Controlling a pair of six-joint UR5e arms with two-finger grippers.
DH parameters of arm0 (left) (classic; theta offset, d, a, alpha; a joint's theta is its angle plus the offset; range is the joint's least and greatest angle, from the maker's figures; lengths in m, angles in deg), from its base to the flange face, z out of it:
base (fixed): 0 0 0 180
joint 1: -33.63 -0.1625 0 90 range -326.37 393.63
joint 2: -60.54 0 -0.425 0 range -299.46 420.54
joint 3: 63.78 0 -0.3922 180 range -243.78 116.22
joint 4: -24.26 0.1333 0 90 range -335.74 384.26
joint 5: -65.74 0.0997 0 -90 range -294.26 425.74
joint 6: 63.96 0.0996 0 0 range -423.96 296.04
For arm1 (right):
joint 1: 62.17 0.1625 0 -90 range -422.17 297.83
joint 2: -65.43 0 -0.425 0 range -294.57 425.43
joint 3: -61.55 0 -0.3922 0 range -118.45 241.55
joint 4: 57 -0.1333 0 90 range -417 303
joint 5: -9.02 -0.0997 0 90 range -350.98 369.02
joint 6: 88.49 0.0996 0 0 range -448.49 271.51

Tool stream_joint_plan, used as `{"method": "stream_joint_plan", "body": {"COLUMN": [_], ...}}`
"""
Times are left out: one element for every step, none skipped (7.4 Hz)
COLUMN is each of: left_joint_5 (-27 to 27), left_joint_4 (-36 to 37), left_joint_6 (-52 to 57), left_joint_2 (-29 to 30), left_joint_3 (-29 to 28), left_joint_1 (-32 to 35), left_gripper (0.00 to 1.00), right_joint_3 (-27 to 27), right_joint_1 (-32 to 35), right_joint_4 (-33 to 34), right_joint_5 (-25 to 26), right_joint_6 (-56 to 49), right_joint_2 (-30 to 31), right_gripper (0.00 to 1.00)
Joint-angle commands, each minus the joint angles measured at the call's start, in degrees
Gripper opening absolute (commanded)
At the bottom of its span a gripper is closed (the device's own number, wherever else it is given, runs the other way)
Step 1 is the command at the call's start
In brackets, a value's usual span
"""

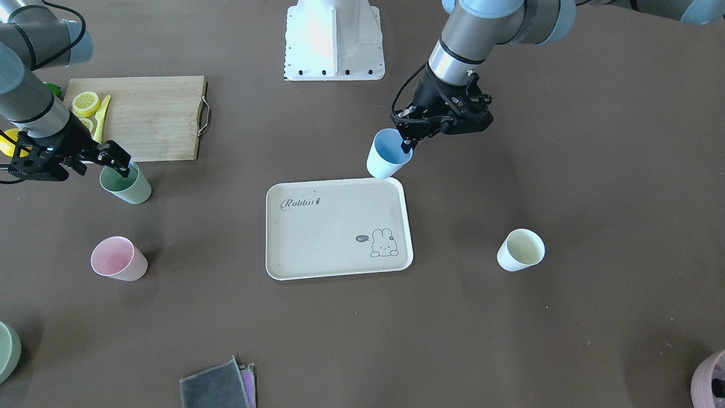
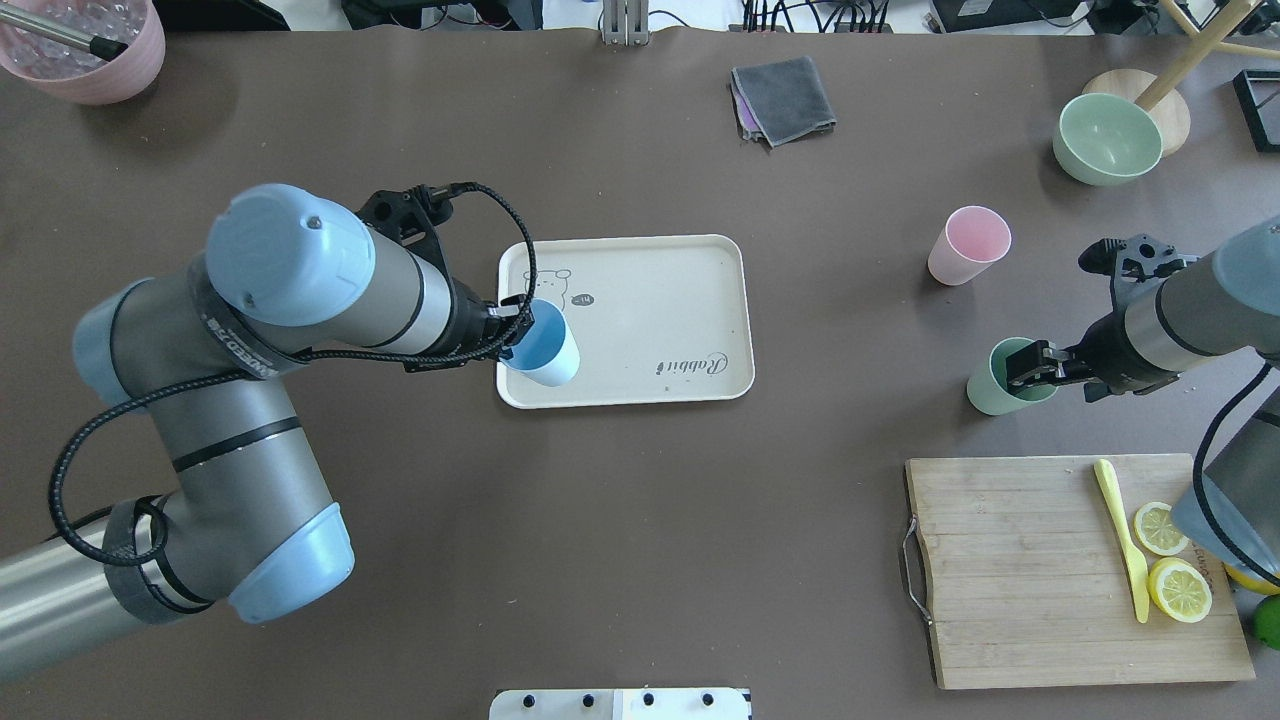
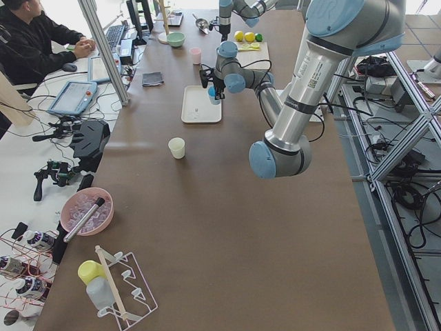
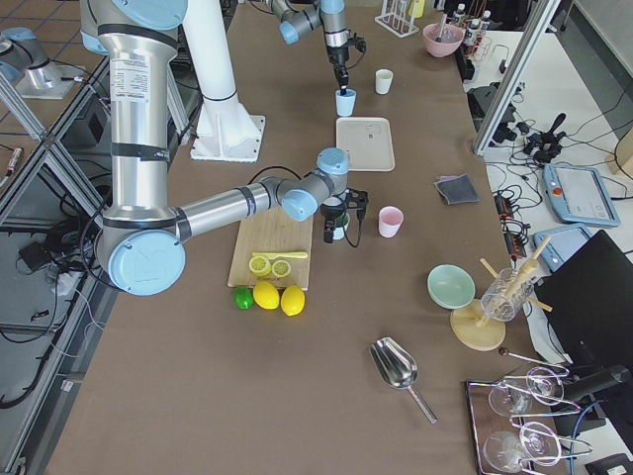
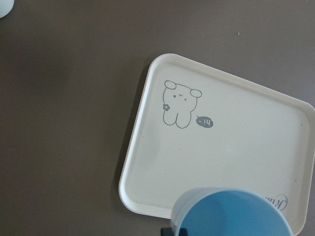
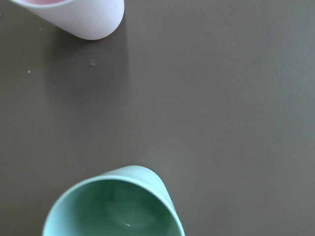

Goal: Place all cups on tray

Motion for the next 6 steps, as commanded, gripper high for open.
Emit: {"method": "stream_joint_plan", "body": {"left_joint_5": [3.5,5.8,6.3,6.4,6.4,6.4], "left_joint_4": [0.0,0.0,-0.1,-0.2,-0.2,-0.2], "left_joint_6": [-0.1,-0.1,0.0,0.0,0.2,0.3], "left_joint_2": [0.9,2.7,3.0,3.1,3.1,3.6], "left_joint_3": [-3.0,-5.4,-6.3,-6.3,-6.7,-7.0], "left_joint_1": [-3.0,-3.4,-4.1,-4.1,-4.1,-4.1], "left_gripper": [0.00,0.00,0.00,0.00,0.00,0.00], "right_joint_3": [0.0,0.0,0.1,0.1,-0.1,-0.6], "right_joint_1": [-0.1,-0.7,-1.2,-1.3,-1.3,-1.2], "right_joint_4": [0.0,0.0,0.0,0.0,0.0,-0.1], "right_joint_5": [0.0,0.3,0.8,0.8,0.6,0.4], "right_joint_6": [1.7,3.5,3.6,3.6,3.6,3.4], "right_joint_2": [-0.2,-0.3,-0.5,-0.5,-0.5,-0.7], "right_gripper": [0.75,0.52,0.37,0.17,0.00,0.00]}}
